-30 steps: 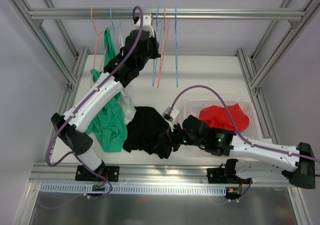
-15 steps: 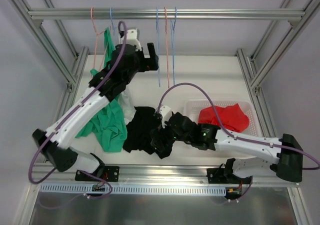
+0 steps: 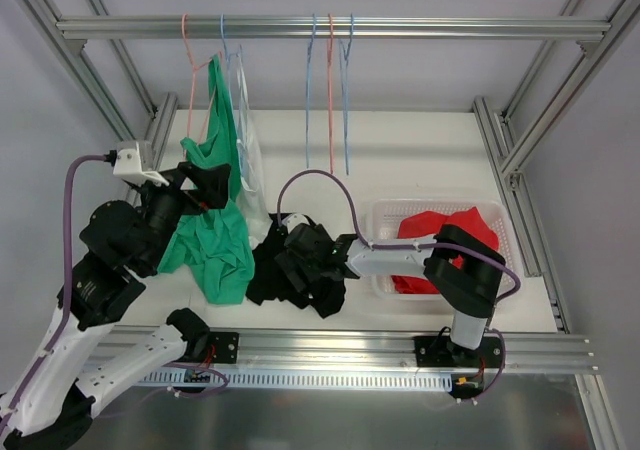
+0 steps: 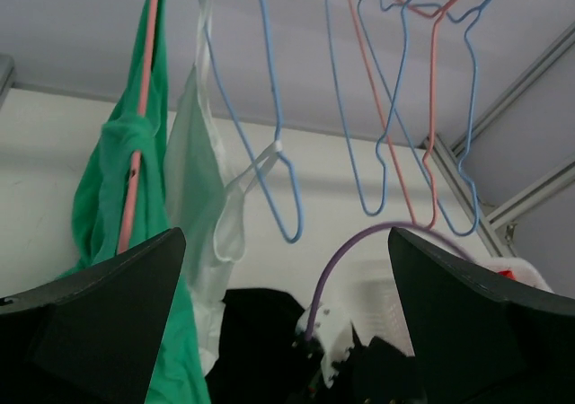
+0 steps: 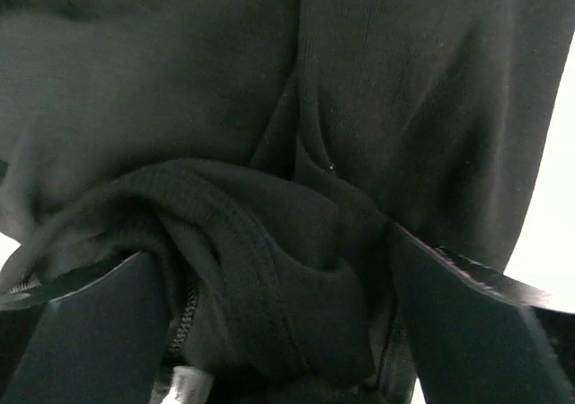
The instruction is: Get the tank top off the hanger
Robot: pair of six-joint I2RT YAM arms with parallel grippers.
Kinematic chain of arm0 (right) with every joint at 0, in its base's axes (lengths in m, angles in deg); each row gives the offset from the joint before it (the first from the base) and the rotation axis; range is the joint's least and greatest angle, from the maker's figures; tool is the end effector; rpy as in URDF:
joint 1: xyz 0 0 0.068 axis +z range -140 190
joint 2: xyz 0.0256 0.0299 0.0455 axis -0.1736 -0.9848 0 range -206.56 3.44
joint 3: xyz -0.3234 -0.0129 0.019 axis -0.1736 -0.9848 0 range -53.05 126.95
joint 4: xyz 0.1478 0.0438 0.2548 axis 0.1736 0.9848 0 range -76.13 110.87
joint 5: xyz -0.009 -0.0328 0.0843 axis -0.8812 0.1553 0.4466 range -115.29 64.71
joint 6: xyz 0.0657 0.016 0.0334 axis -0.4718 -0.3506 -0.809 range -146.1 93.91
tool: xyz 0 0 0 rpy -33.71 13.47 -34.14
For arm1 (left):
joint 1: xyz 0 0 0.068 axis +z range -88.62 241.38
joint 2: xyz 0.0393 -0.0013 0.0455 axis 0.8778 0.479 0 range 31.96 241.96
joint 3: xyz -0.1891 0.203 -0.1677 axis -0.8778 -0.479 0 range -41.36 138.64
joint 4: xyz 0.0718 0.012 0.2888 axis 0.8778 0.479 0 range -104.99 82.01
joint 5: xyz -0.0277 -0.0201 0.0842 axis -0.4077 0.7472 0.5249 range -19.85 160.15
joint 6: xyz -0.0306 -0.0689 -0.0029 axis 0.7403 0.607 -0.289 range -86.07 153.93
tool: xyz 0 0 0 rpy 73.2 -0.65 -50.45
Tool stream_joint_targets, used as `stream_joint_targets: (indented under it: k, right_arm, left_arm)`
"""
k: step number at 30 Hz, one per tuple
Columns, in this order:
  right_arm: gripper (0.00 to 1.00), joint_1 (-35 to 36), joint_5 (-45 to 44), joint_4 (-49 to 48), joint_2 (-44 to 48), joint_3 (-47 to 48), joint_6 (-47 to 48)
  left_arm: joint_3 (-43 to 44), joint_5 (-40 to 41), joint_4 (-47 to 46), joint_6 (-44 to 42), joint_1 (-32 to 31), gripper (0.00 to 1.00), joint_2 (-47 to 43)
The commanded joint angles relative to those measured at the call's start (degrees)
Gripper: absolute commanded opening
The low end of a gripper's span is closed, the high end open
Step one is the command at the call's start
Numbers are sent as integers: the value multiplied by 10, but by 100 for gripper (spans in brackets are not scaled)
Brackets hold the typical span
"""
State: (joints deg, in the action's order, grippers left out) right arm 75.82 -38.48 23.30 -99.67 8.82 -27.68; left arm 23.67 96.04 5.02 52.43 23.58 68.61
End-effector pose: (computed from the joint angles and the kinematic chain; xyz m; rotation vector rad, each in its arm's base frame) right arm 0.1897 0.3870 0.1752 -1.2105 2.1176 0.2488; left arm 0.1090 -0.0495 0.5092 -0.1335 1.4513 -0.4840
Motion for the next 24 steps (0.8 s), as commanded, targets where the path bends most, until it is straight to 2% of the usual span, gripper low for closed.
stream_joint_targets:
  k: [1, 2, 3, 4, 5, 6, 7, 9, 11, 16, 24]
  right_arm:
    - [95, 7, -45, -16, -14, -19, -52]
    - [89, 10, -47, -35, -9, -50, -56]
    - [65, 12, -52, -43, 13, -66, -67]
    - [50, 21, -61, -53, 26, -81, -68]
    - [39, 26, -68, -62, 42, -107, -68]
    - [10, 32, -77, -61, 79, -118, -66]
    - [0, 45, -97, -60, 102, -128, -62]
    - [0, 55, -109, -55, 156, -156, -54]
    - [0, 68, -113, -37, 250, -165, -47]
    - [0, 70, -121, 37, 438, -156, -29]
    - [0, 70, -141, 129, 587, -63, 39]
  left_arm:
    - [-21, 30, 86, -22, 2, 99, -51]
    - [-23, 38, 100, -24, 2, 99, -61]
    - [-26, 40, 114, -25, 2, 99, -73]
    - [-27, 40, 126, -25, 2, 99, -83]
    - [-29, 38, 147, -29, 2, 99, -103]
    - [-35, 30, 155, -32, 2, 99, -114]
    - [-40, 29, 161, -36, 2, 99, -124]
    - [-66, 36, 172, -49, 2, 99, -153]
    - [-102, 51, 173, -49, 2, 99, -178]
    - [-142, 56, 173, -30, 2, 99, -212]
    - [-151, 58, 172, -37, 2, 99, -192]
